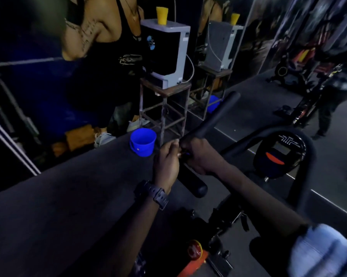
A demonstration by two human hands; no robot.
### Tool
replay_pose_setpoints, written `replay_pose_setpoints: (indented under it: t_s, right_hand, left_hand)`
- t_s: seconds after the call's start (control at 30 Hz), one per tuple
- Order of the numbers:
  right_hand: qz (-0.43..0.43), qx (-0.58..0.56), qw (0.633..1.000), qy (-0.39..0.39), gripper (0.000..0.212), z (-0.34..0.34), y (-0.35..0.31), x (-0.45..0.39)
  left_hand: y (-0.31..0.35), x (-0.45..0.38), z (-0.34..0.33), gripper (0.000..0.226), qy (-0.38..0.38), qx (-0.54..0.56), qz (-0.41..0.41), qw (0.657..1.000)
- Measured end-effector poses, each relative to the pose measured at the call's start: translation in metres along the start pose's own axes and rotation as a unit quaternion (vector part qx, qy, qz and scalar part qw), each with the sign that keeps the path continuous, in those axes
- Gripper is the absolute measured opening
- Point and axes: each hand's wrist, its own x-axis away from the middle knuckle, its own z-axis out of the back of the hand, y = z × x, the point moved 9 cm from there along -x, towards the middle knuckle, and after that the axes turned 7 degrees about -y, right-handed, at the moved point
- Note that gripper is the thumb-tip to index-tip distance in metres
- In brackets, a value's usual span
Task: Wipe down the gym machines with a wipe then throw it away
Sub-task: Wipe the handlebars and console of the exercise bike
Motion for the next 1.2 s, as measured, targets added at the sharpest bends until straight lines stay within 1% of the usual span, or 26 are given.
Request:
replay_pose_setpoints:
  t_s: [0.07,0.13,0.2,0.27,0.3,0.37,0.43,0.47,0.53,0.6,0.63,0.67,0.73,0.8,0.83,0.9,0.97,1.07,1.2]
  right_hand:
    - [0.015,0.011,0.998,-0.055,0.014,-0.005,-0.005,0.024]
    - [0.014,0.042,0.995,-0.09,0.02,-0.004,-0.004,0.037]
    - [-0.002,0.05,0.996,-0.077,0.019,-0.002,-0.001,0.033]
    - [-0.053,0.008,0.998,-0.041,0.018,-0.003,0.006,0.028]
    - [-0.064,-0.008,0.998,-0.029,0.019,-0.005,0.01,0.031]
    - [-0.035,-0.005,0.999,-0.019,0.019,-0.008,0.004,0.049]
    - [-0.002,0.013,1.0,-0.023,0.018,-0.003,-0.003,0.071]
    - [0.012,0.009,1.0,-0.018,0.018,0.004,-0.004,0.079]
    - [0.013,-0.029,0.999,0.017,0.022,0.02,-0.001,0.092]
    - [-0.011,-0.101,0.992,0.08,0.025,0.041,0.008,0.1]
    - [-0.018,-0.145,0.982,0.119,0.024,0.052,0.011,0.105]
    - [-0.012,-0.185,0.971,0.15,0.023,0.059,0.008,0.11]
    - [0.011,-0.228,0.956,0.181,0.022,0.069,-0.006,0.114]
    - [0.044,-0.233,0.954,0.183,0.018,0.073,-0.04,0.117]
    - [0.067,-0.242,0.951,0.181,0.016,0.072,-0.063,0.118]
    - [0.101,-0.294,0.934,0.175,0.018,0.068,-0.094,0.12]
    - [0.125,-0.351,0.916,0.15,0.019,0.054,-0.13,0.119]
    - [0.158,-0.406,0.894,0.102,0.015,0.026,-0.188,0.123]
    - [0.222,-0.43,0.875,-0.009,0.015,-0.032,-0.291,0.153]
  left_hand:
    - [0.0,0.012,0.001,0.043,0.012,0.015,0.016,1.0]
    - [0.002,0.025,0.002,0.048,0.039,0.01,0.02,0.999]
    - [-0.003,0.035,-0.002,0.042,0.062,0.015,0.03,0.997]
    - [-0.003,0.044,-0.008,0.043,0.08,0.015,0.04,0.996]
    - [-0.006,0.047,-0.01,0.044,0.088,0.012,0.046,0.995]
    - [0.0,0.058,-0.016,0.045,0.101,0.017,0.039,0.994]
    - [0.006,0.073,-0.021,0.049,0.111,-0.006,0.045,0.993]
    - [0.01,0.081,-0.026,0.048,0.114,-0.014,0.046,0.992]
    - [0.021,0.096,-0.035,0.045,0.115,-0.02,0.027,0.993]
    - [0.045,0.111,-0.037,0.05,0.126,-0.026,-0.011,0.992]
    - [0.055,0.115,-0.036,0.053,0.128,-0.027,-0.03,0.991]
    - [0.072,0.127,-0.034,0.048,0.129,-0.028,-0.048,0.99]
    - [0.099,0.146,-0.027,0.035,0.129,-0.026,-0.081,0.988]
    - [0.125,0.171,-0.008,0.034,0.148,-0.026,-0.106,0.983]
    - [0.133,0.183,0.006,0.037,0.159,-0.023,-0.113,0.981]
    - [0.15,0.206,0.032,0.052,0.182,-0.044,-0.118,0.975]
    - [0.158,0.235,0.065,0.057,0.219,-0.073,-0.115,0.966]
    - [0.164,0.288,0.115,0.048,0.273,-0.067,-0.104,0.954]
    - [0.159,0.387,0.19,0.035,0.367,-0.036,-0.091,0.925]
